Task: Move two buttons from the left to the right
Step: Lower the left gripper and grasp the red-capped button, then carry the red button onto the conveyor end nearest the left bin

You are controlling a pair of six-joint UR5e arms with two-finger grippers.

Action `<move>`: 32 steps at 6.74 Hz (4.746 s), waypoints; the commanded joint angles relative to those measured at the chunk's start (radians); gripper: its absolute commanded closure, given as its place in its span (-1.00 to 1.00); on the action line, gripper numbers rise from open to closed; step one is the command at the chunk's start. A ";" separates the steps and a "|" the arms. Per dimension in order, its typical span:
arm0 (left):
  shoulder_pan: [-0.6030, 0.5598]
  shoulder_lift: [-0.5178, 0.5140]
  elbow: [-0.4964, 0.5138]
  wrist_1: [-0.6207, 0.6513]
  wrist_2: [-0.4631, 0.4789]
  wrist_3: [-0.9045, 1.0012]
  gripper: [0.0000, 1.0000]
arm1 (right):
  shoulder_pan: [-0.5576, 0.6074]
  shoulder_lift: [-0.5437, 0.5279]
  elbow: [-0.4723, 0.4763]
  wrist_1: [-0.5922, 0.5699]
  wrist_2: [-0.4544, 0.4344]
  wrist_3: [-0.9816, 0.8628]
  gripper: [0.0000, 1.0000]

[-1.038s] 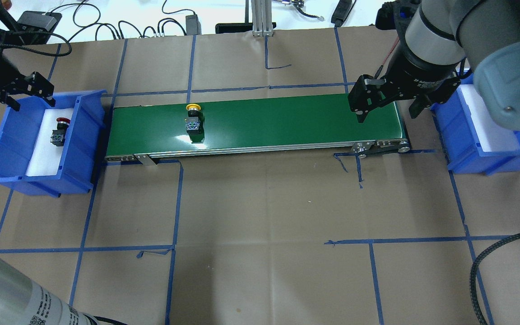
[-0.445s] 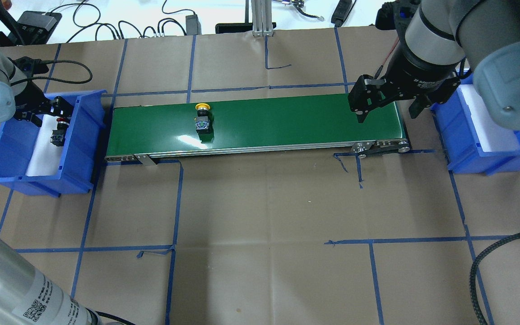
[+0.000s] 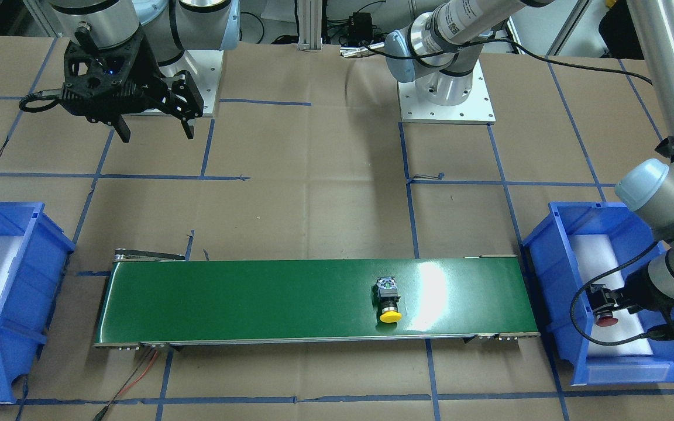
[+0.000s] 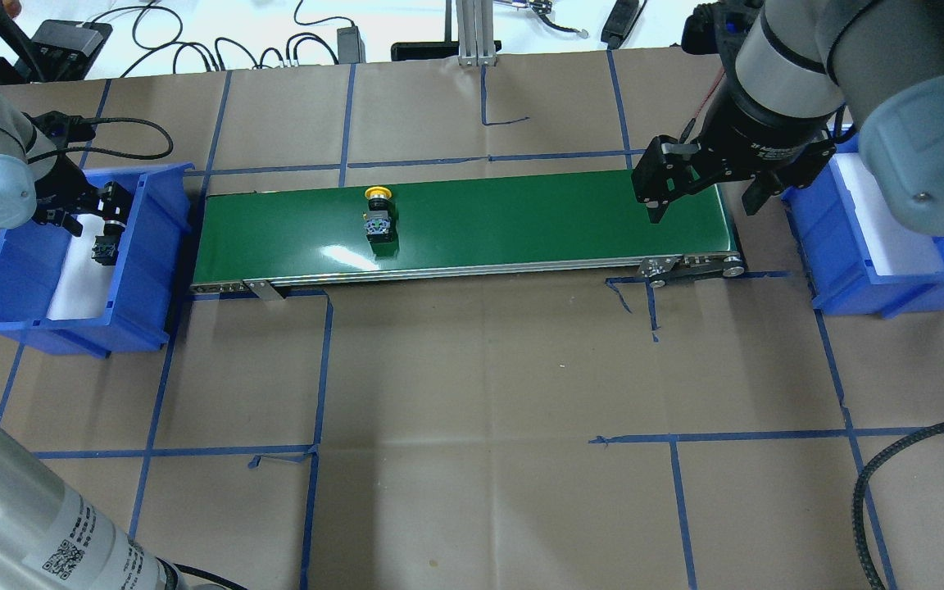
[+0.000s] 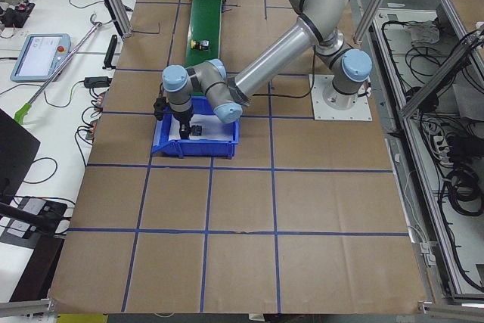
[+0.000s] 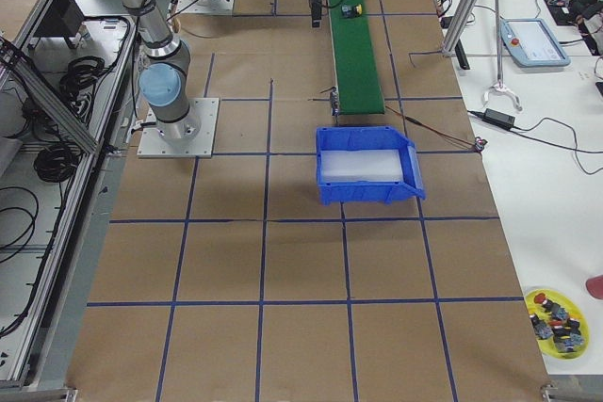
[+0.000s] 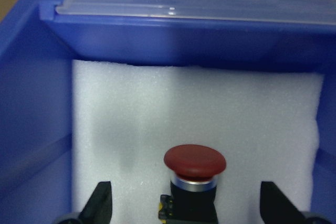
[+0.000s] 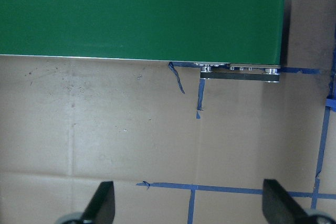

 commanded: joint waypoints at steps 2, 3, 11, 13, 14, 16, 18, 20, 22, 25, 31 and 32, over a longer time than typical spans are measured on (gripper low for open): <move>0.000 0.000 -0.005 -0.027 0.000 -0.001 -0.26 | -0.001 0.001 0.000 0.000 0.000 0.000 -1.00; 0.000 0.000 -0.005 -0.047 -0.001 -0.001 0.08 | -0.001 0.001 0.000 0.000 0.000 0.000 -1.00; -0.006 0.190 0.239 -0.471 0.076 -0.006 0.94 | -0.001 -0.002 -0.002 -0.002 0.000 0.000 -1.00; -0.078 0.207 0.221 -0.473 0.022 -0.153 0.94 | 0.001 -0.002 -0.002 0.000 0.000 0.000 -1.00; -0.159 0.215 0.215 -0.474 0.017 -0.252 0.94 | 0.001 -0.002 -0.002 0.000 0.000 0.000 -1.00; -0.318 0.199 0.208 -0.474 0.013 -0.408 0.94 | 0.001 -0.002 0.000 -0.005 0.000 0.000 -1.00; -0.362 0.187 0.137 -0.436 0.010 -0.469 0.94 | -0.001 -0.004 0.000 -0.005 -0.002 0.000 -1.00; -0.370 0.158 0.045 -0.263 0.003 -0.489 0.94 | 0.001 -0.004 0.000 -0.005 0.000 0.000 -1.00; -0.370 0.149 0.024 -0.256 0.005 -0.486 0.94 | -0.001 -0.004 0.000 -0.005 0.000 0.000 -1.00; -0.364 0.141 -0.037 -0.194 0.010 -0.475 0.94 | 0.001 -0.002 0.002 -0.005 0.000 0.000 -1.00; -0.354 0.144 -0.089 -0.101 0.004 -0.475 -0.96 | 0.001 0.011 0.017 -0.139 0.000 0.006 -1.00; -0.354 0.144 -0.074 -0.103 0.005 -0.472 -0.99 | 0.001 0.046 0.015 -0.149 0.003 0.006 -1.00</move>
